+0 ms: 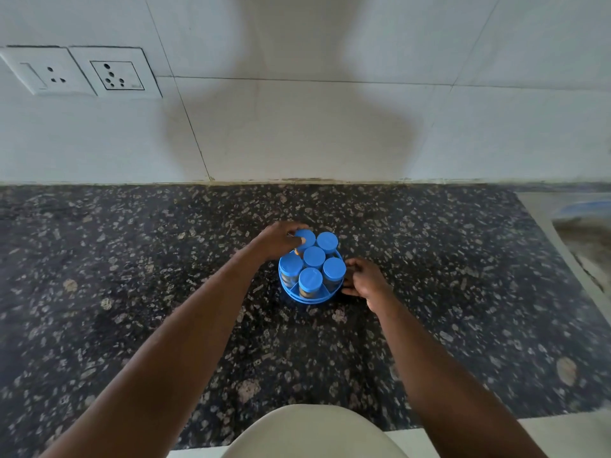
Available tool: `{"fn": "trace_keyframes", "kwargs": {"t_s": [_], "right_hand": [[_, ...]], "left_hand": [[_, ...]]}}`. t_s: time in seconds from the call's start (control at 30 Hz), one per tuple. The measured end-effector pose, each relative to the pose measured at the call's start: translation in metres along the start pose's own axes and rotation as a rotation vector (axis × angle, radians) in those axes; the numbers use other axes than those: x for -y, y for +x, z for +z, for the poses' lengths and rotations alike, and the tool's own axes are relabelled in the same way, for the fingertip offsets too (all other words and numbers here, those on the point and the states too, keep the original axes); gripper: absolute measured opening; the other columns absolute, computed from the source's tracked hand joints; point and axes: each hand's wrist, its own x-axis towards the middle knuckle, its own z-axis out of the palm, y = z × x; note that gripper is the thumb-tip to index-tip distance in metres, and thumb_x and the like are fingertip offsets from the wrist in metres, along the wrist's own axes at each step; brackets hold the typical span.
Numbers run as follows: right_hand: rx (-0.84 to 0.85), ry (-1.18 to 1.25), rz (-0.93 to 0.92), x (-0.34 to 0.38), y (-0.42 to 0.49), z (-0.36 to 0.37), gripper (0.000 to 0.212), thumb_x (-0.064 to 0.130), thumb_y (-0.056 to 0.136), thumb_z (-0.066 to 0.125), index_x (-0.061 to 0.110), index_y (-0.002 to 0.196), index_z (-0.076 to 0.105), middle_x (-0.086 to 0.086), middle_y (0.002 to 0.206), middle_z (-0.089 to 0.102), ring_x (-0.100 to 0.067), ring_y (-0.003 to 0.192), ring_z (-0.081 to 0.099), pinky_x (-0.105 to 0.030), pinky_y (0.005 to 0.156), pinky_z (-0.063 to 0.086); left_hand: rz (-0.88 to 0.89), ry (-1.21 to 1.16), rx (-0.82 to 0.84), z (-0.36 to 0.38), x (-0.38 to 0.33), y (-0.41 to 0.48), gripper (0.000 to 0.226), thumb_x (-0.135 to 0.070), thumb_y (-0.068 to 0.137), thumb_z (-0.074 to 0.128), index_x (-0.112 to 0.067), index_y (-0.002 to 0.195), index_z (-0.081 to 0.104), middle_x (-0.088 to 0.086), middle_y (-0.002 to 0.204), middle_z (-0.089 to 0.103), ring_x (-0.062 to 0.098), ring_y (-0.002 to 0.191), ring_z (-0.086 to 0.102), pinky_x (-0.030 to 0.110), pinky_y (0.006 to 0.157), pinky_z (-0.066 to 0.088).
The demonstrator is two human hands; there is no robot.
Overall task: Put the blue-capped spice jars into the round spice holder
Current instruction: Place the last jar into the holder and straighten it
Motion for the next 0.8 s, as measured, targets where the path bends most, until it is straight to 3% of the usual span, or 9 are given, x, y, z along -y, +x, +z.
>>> {"fn": "trace_keyframes", "kwargs": {"t_s": [0.17,0.3,0.37,0.47,0.53,0.6,0.8], "right_hand": [[0.015,0.004,-0.002,0.000,0.004,-0.002,0.023,0.009,0.096,0.046,0.011,0.111,0.063,-0.013,0.104,0.071,-0.021,0.083,0.068,-0.034,0.064,0.060],[0.037,0.008,0.001,0.002,0.007,-0.005,0.023,0.009,0.095,0.048,0.011,0.113,0.063,-0.009,0.099,0.070,-0.018,0.082,0.067,-0.031,0.062,0.059],[0.051,0.023,0.000,0.001,0.007,-0.007,0.022,0.010,0.095,0.051,0.010,0.114,0.063,-0.008,0.098,0.070,-0.018,0.081,0.067,-0.033,0.065,0.060],[0.086,0.039,-0.016,-0.001,0.007,-0.010,0.022,0.013,0.095,0.054,0.008,0.115,0.063,-0.008,0.096,0.070,-0.017,0.079,0.067,-0.033,0.067,0.060],[0.104,0.045,-0.021,-0.001,0.008,-0.011,0.025,0.012,0.094,0.055,0.008,0.118,0.062,-0.009,0.098,0.069,-0.018,0.079,0.066,-0.032,0.064,0.058],[0.124,0.066,-0.008,0.000,0.009,-0.013,0.028,0.009,0.093,0.055,0.009,0.121,0.060,-0.010,0.099,0.069,-0.019,0.079,0.066,-0.032,0.061,0.057],[0.120,0.098,0.017,0.003,0.018,-0.015,0.031,0.007,0.093,0.057,0.011,0.124,0.059,-0.011,0.110,0.070,-0.021,0.088,0.071,-0.032,0.065,0.060]], "left_hand": [[-0.043,-0.090,-0.095,0.007,-0.003,-0.002,0.037,-0.023,0.089,0.065,-0.023,0.126,0.063,0.004,0.119,0.068,0.023,0.104,0.065,0.042,0.089,0.054],[-0.096,-0.064,-0.203,0.010,0.000,-0.011,0.035,-0.034,0.090,0.060,-0.023,0.123,0.063,-0.002,0.113,0.067,0.018,0.099,0.062,0.034,0.082,0.051],[-0.171,-0.159,-0.282,0.013,0.003,-0.020,0.038,-0.042,0.093,0.053,-0.022,0.124,0.062,-0.004,0.111,0.064,0.018,0.100,0.061,0.035,0.086,0.052],[-0.403,-0.307,-0.296,0.024,0.015,-0.030,0.037,-0.043,0.091,0.048,-0.016,0.109,0.067,0.006,0.103,0.068,0.026,0.094,0.065,0.046,0.087,0.057],[-0.557,-0.473,-0.197,0.037,0.019,-0.037,0.036,-0.038,0.089,0.051,-0.012,0.108,0.068,0.008,0.096,0.069,0.023,0.081,0.065,0.043,0.078,0.061],[-0.589,-0.658,-0.126,0.050,0.016,-0.045,0.032,-0.027,0.091,0.049,-0.008,0.109,0.068,0.007,0.086,0.068,0.020,0.073,0.063,0.037,0.069,0.059],[-0.539,-0.888,-0.217,0.063,0.017,-0.047,0.035,-0.002,0.097,0.034,-0.008,0.118,0.061,0.013,0.088,0.071,0.024,0.070,0.069,0.036,0.064,0.062]]}}
